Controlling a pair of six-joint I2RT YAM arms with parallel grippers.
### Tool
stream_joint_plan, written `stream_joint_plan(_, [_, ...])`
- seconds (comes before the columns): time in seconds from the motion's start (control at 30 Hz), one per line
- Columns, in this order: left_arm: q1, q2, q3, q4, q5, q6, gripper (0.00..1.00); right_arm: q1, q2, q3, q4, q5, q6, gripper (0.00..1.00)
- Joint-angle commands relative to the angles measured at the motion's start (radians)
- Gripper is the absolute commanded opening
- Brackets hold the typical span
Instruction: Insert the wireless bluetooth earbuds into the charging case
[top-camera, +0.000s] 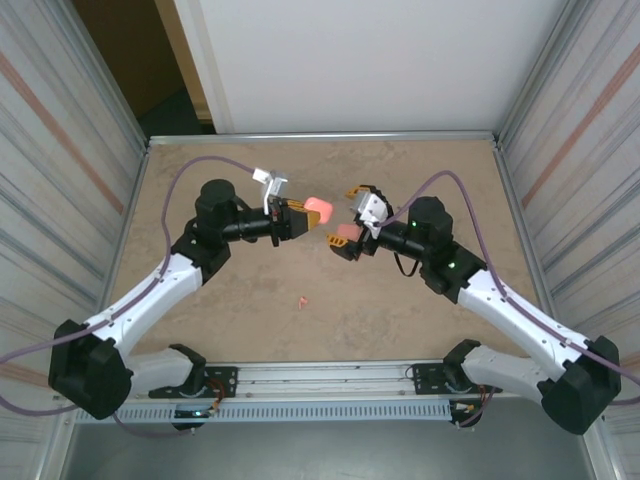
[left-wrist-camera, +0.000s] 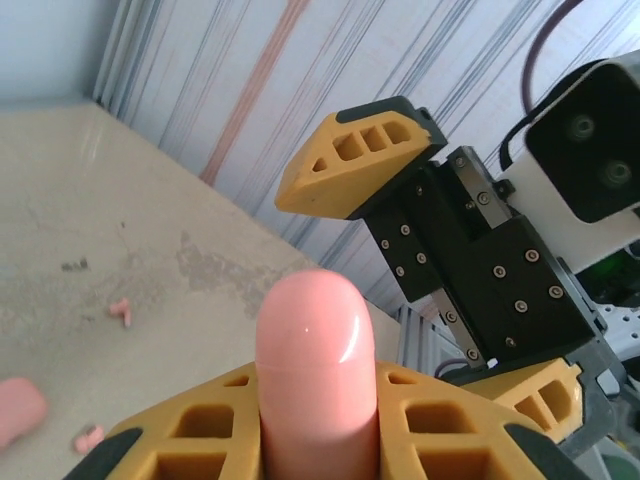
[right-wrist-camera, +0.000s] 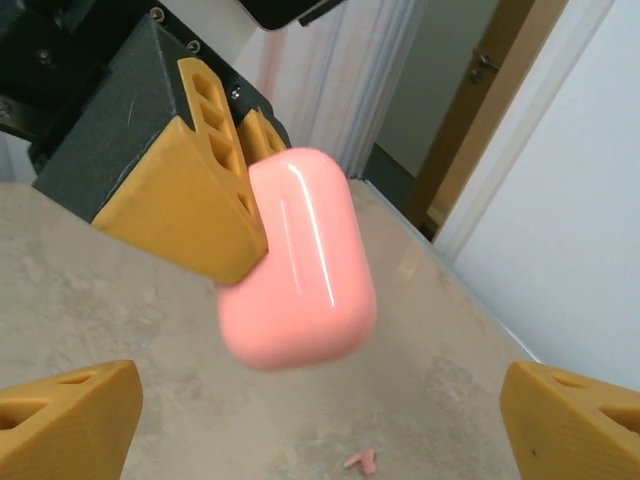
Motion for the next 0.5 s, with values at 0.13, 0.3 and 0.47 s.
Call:
stream_joint_plan(0.13, [-0.007,-0.07,-0.101,0.299,-0.053,0.099,0.0,-0.046,-0.086,-0.066,0.114,-0.2,0.307,0.95])
stream_joint_plan(0.3, [-0.006,-0.091,-0.164,0.449,-0.077,0.121,0.0,-0.065,-0.093,-0.047,0.158,-0.217,0.42,0.95])
stream_joint_plan(0.47, [-0.006,-0.1,-0.191,0.53,-0.071,0.128,0.0,-0.073,-0.072,0.004,0.126,-0.22,0.452,0.95])
